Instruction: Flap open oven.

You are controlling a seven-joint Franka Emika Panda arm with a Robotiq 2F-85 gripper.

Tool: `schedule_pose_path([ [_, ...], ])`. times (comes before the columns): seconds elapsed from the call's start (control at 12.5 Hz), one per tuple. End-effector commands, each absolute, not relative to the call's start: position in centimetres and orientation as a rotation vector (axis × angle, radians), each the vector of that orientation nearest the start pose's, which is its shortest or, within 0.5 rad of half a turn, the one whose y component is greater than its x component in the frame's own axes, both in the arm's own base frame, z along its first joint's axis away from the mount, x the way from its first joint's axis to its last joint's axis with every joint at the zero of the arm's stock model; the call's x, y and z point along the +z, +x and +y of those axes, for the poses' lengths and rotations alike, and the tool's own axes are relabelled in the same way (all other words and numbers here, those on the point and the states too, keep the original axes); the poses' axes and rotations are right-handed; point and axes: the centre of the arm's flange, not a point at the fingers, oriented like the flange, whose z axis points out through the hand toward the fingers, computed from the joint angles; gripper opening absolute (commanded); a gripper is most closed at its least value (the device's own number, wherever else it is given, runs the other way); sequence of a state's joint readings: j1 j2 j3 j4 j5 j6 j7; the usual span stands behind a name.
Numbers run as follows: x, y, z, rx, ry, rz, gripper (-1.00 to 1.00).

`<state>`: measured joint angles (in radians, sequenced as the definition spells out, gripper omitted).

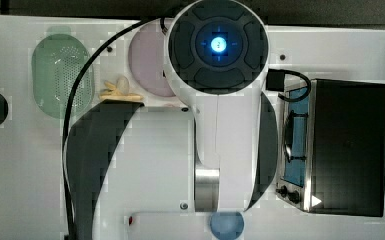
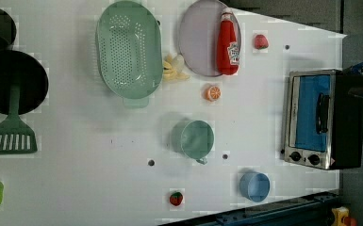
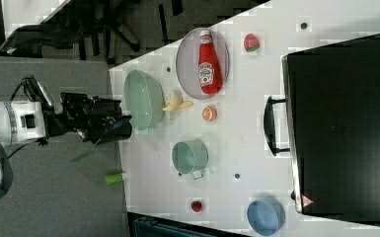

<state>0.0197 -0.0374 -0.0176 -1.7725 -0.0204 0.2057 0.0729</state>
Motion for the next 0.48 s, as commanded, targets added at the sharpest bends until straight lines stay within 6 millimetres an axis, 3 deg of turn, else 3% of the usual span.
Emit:
schedule_pose_path([
  [0.08,61.20,40.24,-4.16,0.021,-2.723,1.569,0.58],
  [0.24,61.21,40.24,-4.15,0.020,-2.723,1.568,0.99],
  [0.4,61.21,40.24,-4.15,0.020,-2.723,1.568,1.00],
  [0.48,61.20,40.25,-4.15,0.021,-2.723,1.568,0.90],
])
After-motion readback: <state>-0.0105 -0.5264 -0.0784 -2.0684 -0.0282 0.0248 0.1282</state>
